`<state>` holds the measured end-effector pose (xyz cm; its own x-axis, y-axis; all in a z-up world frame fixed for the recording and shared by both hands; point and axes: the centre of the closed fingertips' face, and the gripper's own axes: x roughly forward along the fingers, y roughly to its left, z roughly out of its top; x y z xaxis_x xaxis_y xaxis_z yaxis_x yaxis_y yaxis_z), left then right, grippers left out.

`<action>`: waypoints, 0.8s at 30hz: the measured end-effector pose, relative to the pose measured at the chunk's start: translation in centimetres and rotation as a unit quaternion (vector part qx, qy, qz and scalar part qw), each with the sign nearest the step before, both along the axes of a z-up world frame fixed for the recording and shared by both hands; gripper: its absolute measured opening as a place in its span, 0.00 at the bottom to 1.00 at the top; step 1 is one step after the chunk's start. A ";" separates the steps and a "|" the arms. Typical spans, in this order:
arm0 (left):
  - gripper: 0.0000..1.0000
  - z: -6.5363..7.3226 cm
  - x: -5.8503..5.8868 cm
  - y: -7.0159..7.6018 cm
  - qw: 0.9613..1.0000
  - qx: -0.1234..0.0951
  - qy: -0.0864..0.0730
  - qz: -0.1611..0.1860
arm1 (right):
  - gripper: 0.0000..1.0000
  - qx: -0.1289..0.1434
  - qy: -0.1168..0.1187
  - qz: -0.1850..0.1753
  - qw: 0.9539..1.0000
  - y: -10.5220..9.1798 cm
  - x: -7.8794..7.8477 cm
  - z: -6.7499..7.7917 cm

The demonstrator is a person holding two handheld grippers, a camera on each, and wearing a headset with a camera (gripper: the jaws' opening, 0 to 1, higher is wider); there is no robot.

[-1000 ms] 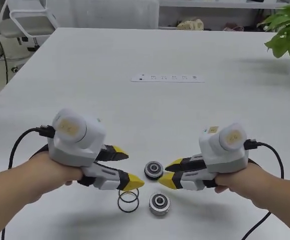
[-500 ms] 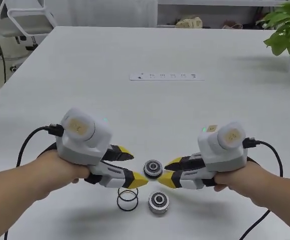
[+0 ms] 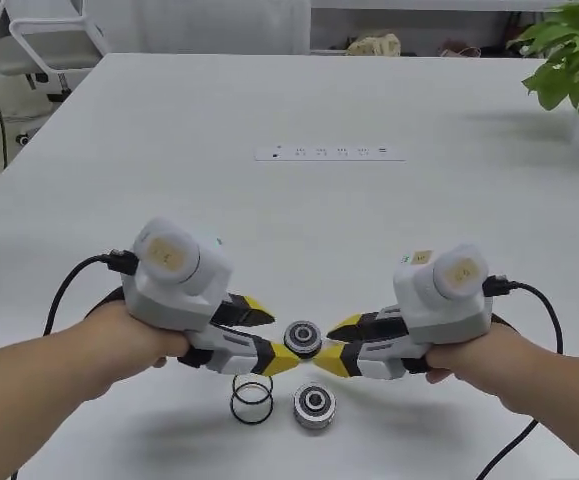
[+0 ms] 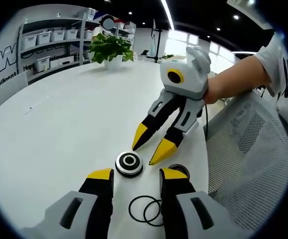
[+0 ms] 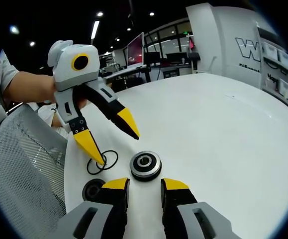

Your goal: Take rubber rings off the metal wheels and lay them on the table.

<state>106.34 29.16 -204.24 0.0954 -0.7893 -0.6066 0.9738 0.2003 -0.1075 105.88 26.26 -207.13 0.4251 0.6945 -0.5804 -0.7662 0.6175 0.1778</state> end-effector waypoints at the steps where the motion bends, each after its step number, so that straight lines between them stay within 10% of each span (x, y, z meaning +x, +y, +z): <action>1: 0.33 0.0 0.1 -0.1 1.000 0.000 0.000 0.000 | 0.23 0.000 0.001 0.000 1.000 0.0 0.0 0.0; 24: 0.26 -0.9 0.3 -1.7 1.000 0.009 0.000 -0.015 | 0.23 0.001 0.003 -0.002 1.000 -0.2 -0.1 -0.2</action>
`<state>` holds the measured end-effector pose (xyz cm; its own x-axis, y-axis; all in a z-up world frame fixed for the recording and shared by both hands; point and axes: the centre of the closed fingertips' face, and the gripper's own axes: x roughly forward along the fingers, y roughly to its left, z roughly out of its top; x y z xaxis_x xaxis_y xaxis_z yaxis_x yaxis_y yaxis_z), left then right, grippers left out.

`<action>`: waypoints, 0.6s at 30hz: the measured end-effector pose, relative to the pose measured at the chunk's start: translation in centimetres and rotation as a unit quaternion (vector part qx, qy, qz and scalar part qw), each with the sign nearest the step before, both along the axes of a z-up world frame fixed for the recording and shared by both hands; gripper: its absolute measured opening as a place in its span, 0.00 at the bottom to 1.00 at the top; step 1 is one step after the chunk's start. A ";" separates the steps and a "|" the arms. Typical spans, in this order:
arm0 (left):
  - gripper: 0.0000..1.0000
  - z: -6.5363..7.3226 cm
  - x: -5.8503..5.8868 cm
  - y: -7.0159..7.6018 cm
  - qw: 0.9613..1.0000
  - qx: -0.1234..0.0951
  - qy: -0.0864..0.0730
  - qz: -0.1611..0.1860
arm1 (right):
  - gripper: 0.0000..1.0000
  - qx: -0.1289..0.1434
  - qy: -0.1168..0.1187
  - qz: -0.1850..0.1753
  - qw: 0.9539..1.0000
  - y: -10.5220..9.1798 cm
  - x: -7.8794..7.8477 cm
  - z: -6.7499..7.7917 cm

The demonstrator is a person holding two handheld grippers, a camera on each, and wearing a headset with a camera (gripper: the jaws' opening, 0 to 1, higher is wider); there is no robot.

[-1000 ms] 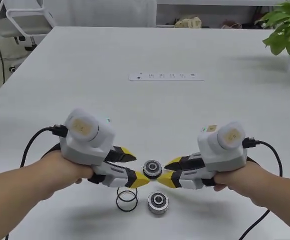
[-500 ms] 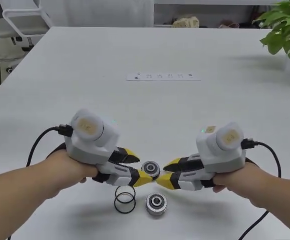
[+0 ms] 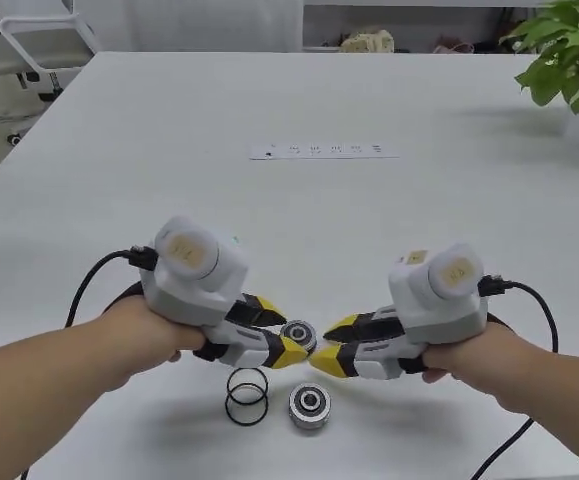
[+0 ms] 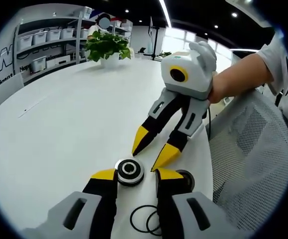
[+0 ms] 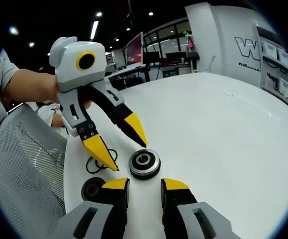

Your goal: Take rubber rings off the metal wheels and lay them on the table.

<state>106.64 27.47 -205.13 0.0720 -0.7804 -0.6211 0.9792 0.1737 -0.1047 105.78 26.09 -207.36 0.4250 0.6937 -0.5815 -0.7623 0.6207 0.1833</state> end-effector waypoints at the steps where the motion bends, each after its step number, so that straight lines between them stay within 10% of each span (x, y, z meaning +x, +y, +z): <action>1: 0.26 0.0 0.0 0.0 1.000 0.001 0.000 0.000 | 0.23 0.000 0.000 0.000 1.000 0.0 0.0 0.0; 18: 0.16 -0.5 0.5 -0.3 1.000 0.003 -0.006 0.007 | 0.23 -0.004 -0.001 0.002 1.000 -0.1 0.1 -0.1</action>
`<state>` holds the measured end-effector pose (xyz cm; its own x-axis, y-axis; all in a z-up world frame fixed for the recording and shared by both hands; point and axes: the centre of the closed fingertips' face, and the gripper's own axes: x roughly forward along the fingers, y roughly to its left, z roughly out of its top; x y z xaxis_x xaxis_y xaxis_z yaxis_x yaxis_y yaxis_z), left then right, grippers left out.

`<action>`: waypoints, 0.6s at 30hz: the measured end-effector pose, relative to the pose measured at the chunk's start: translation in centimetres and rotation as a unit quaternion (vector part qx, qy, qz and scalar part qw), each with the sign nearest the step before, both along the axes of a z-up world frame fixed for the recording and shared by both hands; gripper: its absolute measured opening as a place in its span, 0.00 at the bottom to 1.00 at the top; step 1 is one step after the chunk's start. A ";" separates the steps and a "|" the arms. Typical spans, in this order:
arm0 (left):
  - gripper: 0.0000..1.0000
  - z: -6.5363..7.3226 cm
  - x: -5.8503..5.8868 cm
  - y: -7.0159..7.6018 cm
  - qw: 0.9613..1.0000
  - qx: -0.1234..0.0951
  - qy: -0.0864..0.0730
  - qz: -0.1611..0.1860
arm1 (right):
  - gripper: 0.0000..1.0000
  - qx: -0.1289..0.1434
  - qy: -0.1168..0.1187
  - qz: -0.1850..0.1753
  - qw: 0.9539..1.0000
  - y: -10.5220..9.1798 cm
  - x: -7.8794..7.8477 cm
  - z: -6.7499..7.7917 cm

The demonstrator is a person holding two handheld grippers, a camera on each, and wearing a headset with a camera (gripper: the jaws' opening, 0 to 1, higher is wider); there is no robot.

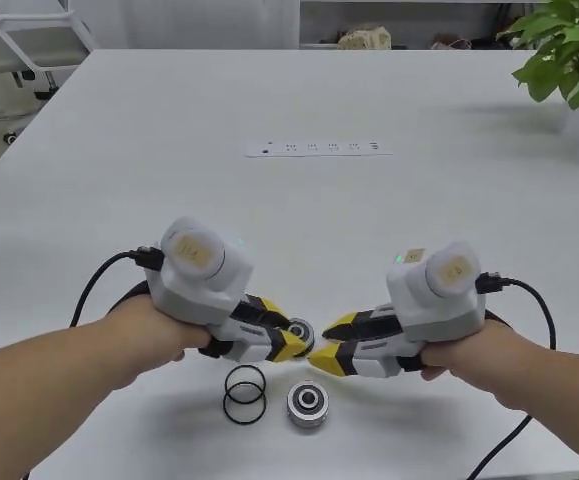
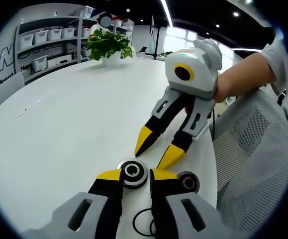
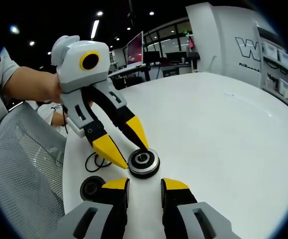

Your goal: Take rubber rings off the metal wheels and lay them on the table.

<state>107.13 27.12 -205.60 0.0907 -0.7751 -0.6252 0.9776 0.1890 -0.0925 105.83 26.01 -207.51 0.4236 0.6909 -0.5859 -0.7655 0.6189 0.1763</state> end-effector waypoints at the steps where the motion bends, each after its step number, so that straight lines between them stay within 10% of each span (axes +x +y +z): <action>1: 0.15 0.0 0.1 0.0 1.000 0.001 -0.005 0.000 | 0.23 0.000 0.000 0.000 1.000 0.0 0.0 0.0; 18: 0.09 -0.1 0.3 0.1 0.998 0.010 -0.060 -0.010 | 0.23 -0.002 -0.006 -0.001 1.000 0.1 0.3 0.3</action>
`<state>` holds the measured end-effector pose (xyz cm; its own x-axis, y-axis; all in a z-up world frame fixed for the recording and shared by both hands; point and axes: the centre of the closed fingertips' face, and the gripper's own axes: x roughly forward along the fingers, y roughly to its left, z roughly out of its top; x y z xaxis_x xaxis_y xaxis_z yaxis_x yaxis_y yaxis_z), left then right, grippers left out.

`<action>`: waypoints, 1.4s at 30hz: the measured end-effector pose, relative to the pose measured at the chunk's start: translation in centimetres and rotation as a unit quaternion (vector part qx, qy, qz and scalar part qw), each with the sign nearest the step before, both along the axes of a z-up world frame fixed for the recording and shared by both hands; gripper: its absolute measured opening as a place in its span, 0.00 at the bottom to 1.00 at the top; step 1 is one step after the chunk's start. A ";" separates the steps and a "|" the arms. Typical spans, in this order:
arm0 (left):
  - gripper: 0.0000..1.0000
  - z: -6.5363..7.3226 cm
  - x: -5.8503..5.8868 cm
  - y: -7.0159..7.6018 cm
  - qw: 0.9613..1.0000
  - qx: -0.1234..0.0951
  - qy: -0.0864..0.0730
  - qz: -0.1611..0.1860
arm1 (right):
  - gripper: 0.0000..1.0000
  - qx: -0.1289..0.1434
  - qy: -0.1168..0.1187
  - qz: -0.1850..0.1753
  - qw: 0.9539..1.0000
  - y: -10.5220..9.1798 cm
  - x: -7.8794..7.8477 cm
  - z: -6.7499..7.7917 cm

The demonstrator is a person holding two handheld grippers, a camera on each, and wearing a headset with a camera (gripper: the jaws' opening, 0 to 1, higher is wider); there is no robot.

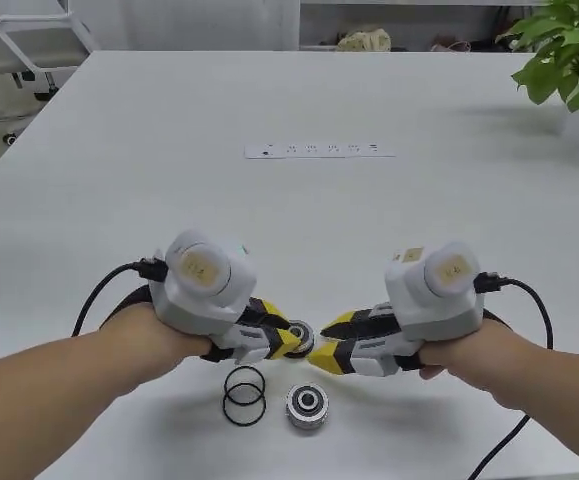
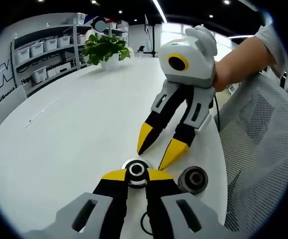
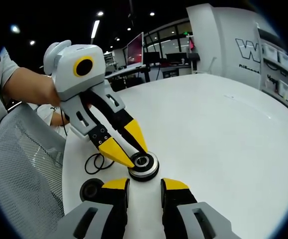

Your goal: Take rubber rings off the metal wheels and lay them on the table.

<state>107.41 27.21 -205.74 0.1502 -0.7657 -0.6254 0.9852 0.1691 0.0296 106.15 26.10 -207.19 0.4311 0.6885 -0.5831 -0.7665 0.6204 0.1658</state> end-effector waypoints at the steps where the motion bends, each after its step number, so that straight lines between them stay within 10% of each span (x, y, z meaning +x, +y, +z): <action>1: 0.09 0.0 0.1 0.0 1.000 -0.003 0.003 0.002 | 0.23 0.000 -0.001 0.000 1.000 0.0 0.0 0.0; 42: 0.08 0.0 0.1 0.0 1.000 -0.023 0.001 0.015 | 0.21 -0.031 -0.031 0.024 0.999 1.1 0.6 -0.3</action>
